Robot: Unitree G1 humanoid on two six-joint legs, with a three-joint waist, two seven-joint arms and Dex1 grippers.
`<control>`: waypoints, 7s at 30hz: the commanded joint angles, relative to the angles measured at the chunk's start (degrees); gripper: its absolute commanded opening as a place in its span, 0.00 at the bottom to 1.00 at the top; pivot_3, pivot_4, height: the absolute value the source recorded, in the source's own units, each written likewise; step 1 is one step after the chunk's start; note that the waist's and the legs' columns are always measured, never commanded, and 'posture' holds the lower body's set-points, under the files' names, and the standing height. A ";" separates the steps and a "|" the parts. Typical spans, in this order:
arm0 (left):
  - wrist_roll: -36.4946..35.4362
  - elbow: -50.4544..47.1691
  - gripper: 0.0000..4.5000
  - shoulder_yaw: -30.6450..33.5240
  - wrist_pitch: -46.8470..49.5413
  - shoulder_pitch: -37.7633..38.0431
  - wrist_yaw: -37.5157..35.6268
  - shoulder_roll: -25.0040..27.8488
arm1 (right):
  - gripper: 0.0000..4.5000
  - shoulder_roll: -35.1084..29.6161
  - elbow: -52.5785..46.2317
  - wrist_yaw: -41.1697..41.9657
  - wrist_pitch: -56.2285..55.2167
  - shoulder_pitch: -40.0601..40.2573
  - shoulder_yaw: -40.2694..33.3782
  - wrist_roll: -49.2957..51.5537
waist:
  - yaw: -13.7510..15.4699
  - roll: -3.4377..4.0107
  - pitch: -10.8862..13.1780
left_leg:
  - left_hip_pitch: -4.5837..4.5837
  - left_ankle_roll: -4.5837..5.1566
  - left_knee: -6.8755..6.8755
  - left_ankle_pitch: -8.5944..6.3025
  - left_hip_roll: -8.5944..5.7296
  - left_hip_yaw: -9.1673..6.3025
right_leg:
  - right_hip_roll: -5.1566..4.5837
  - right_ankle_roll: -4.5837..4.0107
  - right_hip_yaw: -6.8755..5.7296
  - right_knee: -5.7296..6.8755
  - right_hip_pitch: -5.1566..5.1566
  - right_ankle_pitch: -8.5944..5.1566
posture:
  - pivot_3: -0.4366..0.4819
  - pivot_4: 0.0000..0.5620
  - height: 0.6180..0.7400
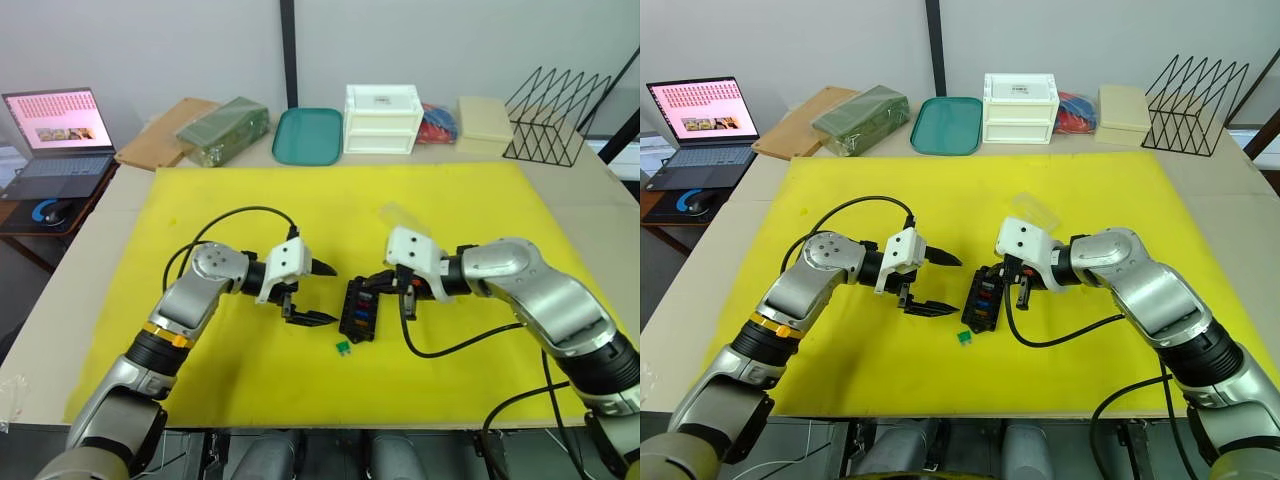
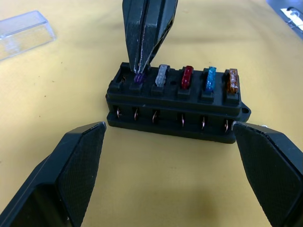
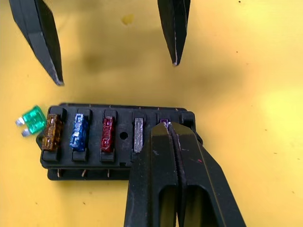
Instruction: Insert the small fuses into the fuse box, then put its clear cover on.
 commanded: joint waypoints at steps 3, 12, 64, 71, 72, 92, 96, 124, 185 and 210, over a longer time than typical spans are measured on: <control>-0.07 -2.42 1.00 0.10 -0.21 0.36 0.00 0.91 | 0.00 -1.29 1.38 1.09 1.52 2.10 2.81 -2.09 | 0.02 0.00 -0.02 | 0.01 0.00 0.00 0.00 0.00 -0.01 | 0.00 0.00 0.00 0.00 0.02 0.00 | 0.48 0.27 1.00; -4.42 -6.35 1.00 2.92 4.70 1.46 -0.60 2.46 | 0.00 3.41 -2.15 0.09 5.96 -2.86 -5.66 5.10 | -0.11 0.00 -0.01 | 0.00 0.00 -0.02 0.00 0.01 -0.01 | 0.01 0.00 0.00 0.01 -0.03 0.00 | 0.48 0.27 1.00; -83.97 -22.82 1.00 21.95 59.54 27.52 64.25 4.63 | 1.00 -10.13 -29.67 -12.55 12.58 18.26 -27.57 22.53 | 0.18 0.04 0.09 | 0.05 0.04 -0.03 -0.03 0.05 0.06 | -0.02 0.00 0.06 -0.02 0.04 -0.01 | 0.48 0.27 1.00; -100.31 -18.47 1.00 13.75 52.37 26.89 79.29 6.78 | 1.00 -10.59 -29.67 -13.05 13.66 16.59 -27.53 24.57 | 0.25 0.10 0.04 | 0.06 0.03 -0.02 -0.03 0.04 0.09 | -0.04 -0.01 0.11 -0.01 0.04 -0.01 | 0.48 0.27 1.00; -101.00 -18.38 1.00 12.76 52.11 26.71 79.71 7.07 | 1.00 -10.66 -29.81 -13.10 13.92 16.44 -27.58 24.96 | 0.23 0.11 0.04 | 0.06 0.04 -0.03 -0.03 0.04 0.10 | -0.04 -0.01 0.11 -0.01 0.04 -0.01 | 0.48 0.27 1.00; -94.96 -14.08 1.00 3.15 51.79 19.11 78.96 3.86 | 1.00 -12.56 -29.63 -14.23 15.31 14.90 -27.28 26.78 | 1.63 0.11 0.02 | 0.07 0.04 -0.01 -0.03 -0.01 0.19 | -0.07 -0.01 0.18 -0.02 0.04 -0.01 | 0.48 0.27 1.00; -92.99 -13.71 1.00 3.01 51.98 18.67 78.59 2.23 | 1.00 -12.79 -29.81 -14.56 15.70 14.98 -27.45 27.03 | 1.71 0.10 0.02 | 0.07 0.04 0.00 -0.03 -0.01 0.20 | -0.07 -0.01 0.18 -0.02 0.05 -0.01 | 0.48 0.27 1.00; -83.50 -11.27 0.64 5.80 55.98 18.90 74.56 0.46 | 1.00 -13.34 -29.42 -15.88 15.63 14.43 -26.78 27.89 | 1.54 0.10 0.01 | 0.07 0.05 -0.01 -0.03 -0.01 0.19 | -0.06 -0.01 0.18 -0.02 0.03 -0.01 | 0.48 0.27 1.00; -14.84 -6.71 0.00 3.45 4.18 -5.01 -5.89 12.75 | 0.63 1.09 -11.06 -19.74 31.11 -15.93 -12.42 41.49 | 0.39 -0.14 0.30 | -0.12 0.19 -0.13 -0.12 0.05 0.28 | -0.05 0.00 0.12 -0.24 -0.16 0.01 | 0.48 0.27 1.00; -13.15 -6.87 0.00 4.47 5.53 -5.23 -4.99 8.05 | 0.40 5.24 -9.54 -19.74 33.04 -18.45 -7.15 34.11 | -0.15 -0.14 0.30 | -0.12 0.18 -0.08 -0.11 0.04 0.27 | -0.03 0.01 0.12 -0.13 -0.19 0.01 | 0.48 0.27 1.00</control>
